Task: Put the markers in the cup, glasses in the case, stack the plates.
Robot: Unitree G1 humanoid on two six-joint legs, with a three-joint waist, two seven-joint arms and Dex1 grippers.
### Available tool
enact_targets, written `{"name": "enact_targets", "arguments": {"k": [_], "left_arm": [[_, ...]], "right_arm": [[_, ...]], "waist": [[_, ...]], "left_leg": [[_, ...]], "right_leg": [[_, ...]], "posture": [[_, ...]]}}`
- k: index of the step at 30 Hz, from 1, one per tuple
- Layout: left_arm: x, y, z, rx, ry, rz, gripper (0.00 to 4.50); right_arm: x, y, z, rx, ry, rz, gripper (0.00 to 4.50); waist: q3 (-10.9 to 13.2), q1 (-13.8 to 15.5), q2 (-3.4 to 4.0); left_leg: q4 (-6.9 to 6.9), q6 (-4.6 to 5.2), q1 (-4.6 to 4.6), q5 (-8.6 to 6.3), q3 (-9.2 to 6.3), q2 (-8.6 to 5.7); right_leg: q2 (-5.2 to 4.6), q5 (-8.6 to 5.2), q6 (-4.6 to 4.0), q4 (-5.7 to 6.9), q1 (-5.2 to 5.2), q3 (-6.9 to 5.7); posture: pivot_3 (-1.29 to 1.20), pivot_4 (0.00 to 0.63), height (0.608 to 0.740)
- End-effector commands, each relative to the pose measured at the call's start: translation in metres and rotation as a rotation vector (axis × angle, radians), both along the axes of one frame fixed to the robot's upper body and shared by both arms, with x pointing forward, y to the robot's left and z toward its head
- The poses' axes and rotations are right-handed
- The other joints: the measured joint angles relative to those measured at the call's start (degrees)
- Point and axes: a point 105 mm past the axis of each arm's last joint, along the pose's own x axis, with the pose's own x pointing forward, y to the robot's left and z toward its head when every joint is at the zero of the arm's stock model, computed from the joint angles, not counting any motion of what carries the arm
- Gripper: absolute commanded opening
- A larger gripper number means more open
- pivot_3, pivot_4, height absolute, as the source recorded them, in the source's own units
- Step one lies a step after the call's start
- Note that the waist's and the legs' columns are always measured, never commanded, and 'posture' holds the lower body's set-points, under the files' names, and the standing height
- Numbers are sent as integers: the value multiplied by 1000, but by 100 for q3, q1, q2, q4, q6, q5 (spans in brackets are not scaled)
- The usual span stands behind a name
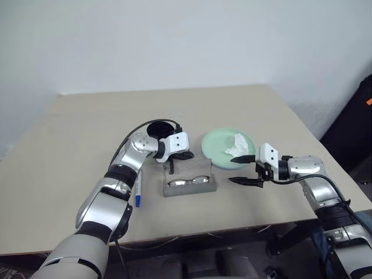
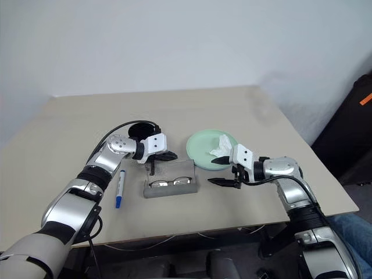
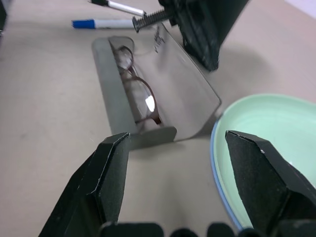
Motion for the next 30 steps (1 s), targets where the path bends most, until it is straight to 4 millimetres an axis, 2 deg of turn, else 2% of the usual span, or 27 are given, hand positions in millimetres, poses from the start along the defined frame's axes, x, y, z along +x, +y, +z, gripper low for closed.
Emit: {"name": "enact_targets", "arguments": {"k": [1, 16, 30], "left_arm": [[-5, 9, -4, 12, 52, -5, 24], [7, 18, 4, 19, -22, 64, 24], [14, 14, 10, -2, -74, 83, 24]], "right_arm": [[2, -1, 18, 34, -54, 3, 3352], [2, 2, 15, 38, -49, 4, 3352], [2, 0, 14, 31, -43, 4, 3352]], "waist": [[0, -3, -1], [0, -3, 0], [0, -1, -1]], "left_leg": [[0, 0, 1, 0, 0, 2], [0, 0, 4, 0, 0, 11], [0, 0, 4, 0, 0, 11]], "right_leg": [[3, 0, 0, 0, 2, 0], [30, 0, 0, 0, 0, 26], [39, 0, 1, 0, 0, 39]], "posture": [[0, 0, 740], [0, 0, 740], [0, 0, 740]]}}
